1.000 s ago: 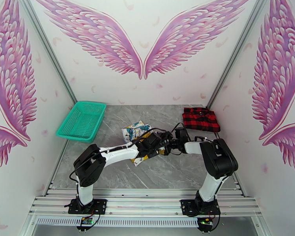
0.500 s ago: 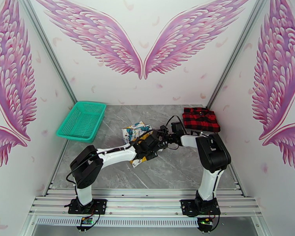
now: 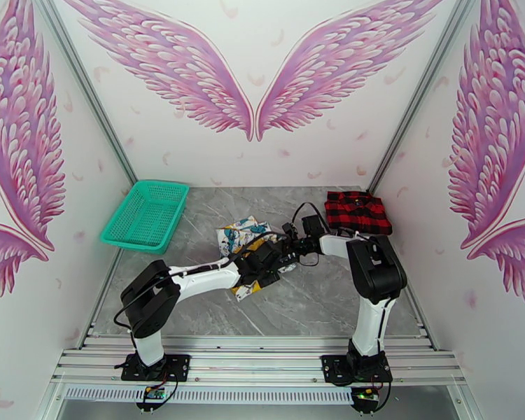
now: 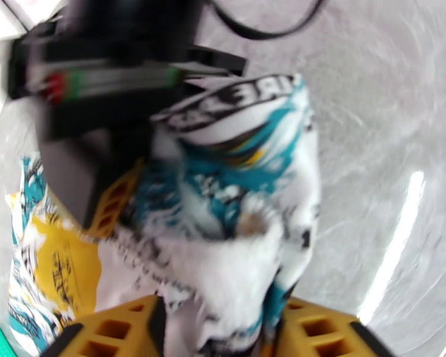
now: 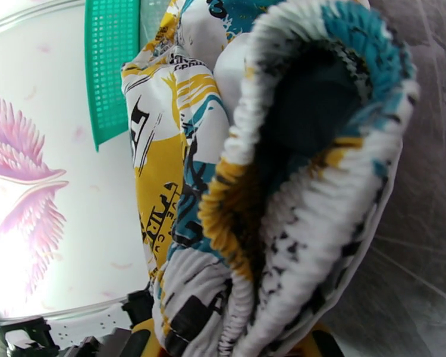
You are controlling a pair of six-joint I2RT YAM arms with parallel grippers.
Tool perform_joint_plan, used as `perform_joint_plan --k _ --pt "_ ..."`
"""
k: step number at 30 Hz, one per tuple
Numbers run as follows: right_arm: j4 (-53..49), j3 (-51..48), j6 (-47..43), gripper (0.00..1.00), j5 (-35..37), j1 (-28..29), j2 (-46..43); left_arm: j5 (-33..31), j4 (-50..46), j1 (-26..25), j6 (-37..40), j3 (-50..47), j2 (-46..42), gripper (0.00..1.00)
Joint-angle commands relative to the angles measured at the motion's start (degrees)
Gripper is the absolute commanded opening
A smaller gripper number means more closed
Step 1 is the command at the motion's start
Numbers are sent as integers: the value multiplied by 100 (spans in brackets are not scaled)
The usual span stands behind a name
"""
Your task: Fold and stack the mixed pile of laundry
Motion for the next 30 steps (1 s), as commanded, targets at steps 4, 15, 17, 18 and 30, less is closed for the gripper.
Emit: perform_joint_plan --k 4,15,17,18,30 --pt "-1170 545 -1107 0 1215 26 -482 325 281 57 -889 -741 -1353 65" --pt "-2761 2044 -2454 0 3968 -5 -816 649 882 973 -2183 -2179 -2780 66" --pt "-2961 2334 -2693 0 4453 -16 -787 645 973 1099 -2270 -2324 -2814 66" --pt "-3050 2497 -2838 0 4690 -34 -774 644 1006 1159 -2314 -2372 -2802 66" --pt "-3662 4034 -3945 0 5942 -954 -476 713 1282 1409 -2519 -2730 -2507 63"
